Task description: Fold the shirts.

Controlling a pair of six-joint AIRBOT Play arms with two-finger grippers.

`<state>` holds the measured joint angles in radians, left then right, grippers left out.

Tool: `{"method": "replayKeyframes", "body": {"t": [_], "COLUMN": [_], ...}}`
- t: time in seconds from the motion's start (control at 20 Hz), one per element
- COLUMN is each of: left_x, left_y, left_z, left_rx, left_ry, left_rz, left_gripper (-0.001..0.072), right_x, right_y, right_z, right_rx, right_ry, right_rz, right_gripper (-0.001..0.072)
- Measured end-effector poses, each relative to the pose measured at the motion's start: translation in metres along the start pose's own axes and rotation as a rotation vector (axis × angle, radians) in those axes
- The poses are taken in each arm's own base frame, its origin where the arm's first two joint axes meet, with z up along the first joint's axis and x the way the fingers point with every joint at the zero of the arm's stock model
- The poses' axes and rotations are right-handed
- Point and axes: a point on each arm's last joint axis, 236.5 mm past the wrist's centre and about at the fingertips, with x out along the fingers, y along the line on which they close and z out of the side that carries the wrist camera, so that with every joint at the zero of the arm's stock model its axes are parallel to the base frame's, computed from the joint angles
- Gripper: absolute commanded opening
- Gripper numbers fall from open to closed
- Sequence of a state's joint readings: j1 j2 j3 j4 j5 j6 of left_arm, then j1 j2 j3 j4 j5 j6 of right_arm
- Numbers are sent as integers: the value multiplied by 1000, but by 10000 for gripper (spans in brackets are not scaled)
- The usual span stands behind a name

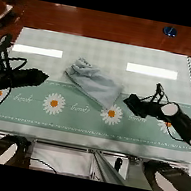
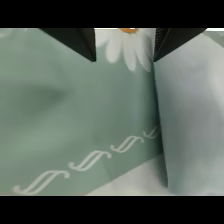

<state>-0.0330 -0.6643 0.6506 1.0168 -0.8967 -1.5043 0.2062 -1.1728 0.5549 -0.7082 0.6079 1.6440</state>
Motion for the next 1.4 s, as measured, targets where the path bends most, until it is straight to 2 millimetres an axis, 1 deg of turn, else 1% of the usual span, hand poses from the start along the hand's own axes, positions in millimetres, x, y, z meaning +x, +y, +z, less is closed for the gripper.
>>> {"method": "replayKeyframes", "body": {"t": [0.15, 0.4, 0.45, 0.5, 0.55, 0.7, 0.75, 0.85, 0.9, 1.0, 1.1, 1.2, 1.25, 1.3, 1.4], "left_x": [1, 10, 12, 13, 15, 16, 17, 17, 17, 17, 17, 17, 17, 17, 17], "left_y": [1, 3, 4, 3, 3, 3, 3, 2, 2, 2, 2, 2, 2, 2, 2], "left_z": [-1, -5, -6, -7, -8, -8, -8, -8, -9, -9, -9, -9, -9, -9, -9], "left_rx": [-3, -28, -35, -41, -46, -54, -56, -58, -59, -60, -61, -61, -59, -57, -54], "left_ry": [7, 37, 45, 49, 54, 60, 60, 62, 64, 64, 63, 63, 63, 63, 63], "left_rz": [1, -1, -2, -5, -7, -11, -14, -16, -16, -17, -18, -19, -19, -19, -19], "left_gripper": [23, 24, 24, 23, 23, 23, 23, 24, 24, 24, 24, 24, 24, 23, 23], "right_x": [26, 55, 59, 62, 64, 65, 64, 56, 46, 18, -26, -75, -98, -120, -166], "right_y": [13, 37, 41, 43, 45, 58, 66, 87, 105, 146, 195, 233, 246, 254, 262], "right_z": [-2, -14, -13, -12, -8, 2, 6, 13, 17, 30, 45, 54, 59, 65, 83], "right_rx": [8, -55, -74, -95, -111, -184, -209, -284, -335, -444, -551, -650, -688, -716, -748], "right_ry": [84, 193, 200, 200, 194, 174, 167, 170, 168, 141, 82, 44, 18, -8, -81], "right_rz": [44, 87, 87, 83, 77, 88, 98, 124, 147, 189, 241, 275, 280, 272, 237], "right_gripper": [413, 406, 349, 200, 25, 23, 22, 22, 22, 22, 23, 23, 23, 23, 23]}}
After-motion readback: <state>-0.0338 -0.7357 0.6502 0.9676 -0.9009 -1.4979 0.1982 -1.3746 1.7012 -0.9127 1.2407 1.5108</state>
